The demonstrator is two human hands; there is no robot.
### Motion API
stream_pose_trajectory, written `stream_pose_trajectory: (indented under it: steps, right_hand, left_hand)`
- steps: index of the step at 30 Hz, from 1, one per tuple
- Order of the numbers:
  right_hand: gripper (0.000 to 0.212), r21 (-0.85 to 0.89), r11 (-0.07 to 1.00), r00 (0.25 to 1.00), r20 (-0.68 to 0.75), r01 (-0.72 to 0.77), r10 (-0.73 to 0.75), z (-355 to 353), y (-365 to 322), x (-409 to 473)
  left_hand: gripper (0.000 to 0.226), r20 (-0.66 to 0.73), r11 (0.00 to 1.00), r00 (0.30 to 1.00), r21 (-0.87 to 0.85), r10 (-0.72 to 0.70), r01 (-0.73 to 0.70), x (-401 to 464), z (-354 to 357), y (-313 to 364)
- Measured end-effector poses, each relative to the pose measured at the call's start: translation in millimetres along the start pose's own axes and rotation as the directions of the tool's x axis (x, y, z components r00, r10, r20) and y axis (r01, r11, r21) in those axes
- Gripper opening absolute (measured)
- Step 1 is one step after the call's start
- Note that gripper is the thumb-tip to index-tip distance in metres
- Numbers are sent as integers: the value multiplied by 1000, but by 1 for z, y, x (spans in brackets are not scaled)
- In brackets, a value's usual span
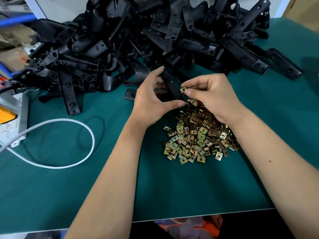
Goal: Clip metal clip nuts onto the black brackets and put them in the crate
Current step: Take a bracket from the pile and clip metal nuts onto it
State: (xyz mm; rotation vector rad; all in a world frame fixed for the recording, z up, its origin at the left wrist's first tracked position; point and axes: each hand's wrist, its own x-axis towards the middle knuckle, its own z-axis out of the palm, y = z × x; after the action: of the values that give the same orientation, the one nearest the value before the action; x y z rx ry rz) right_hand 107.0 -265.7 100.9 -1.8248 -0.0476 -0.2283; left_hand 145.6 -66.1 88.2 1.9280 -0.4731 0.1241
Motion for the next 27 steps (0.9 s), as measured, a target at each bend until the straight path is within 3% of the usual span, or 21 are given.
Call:
stream_pose_trajectory:
  steps: [12,27]
  right_hand:
    - [17,181,975,992,30,-127,124,3,-4,-1]
    - [12,158,972,984,31,-176,174,4,-8,-2]
  left_hand:
    - [112,-1,999,999,36,33,-33,-3,-2,6]
    - [114,-33,993,998,109,53,-49,-4,0,9]
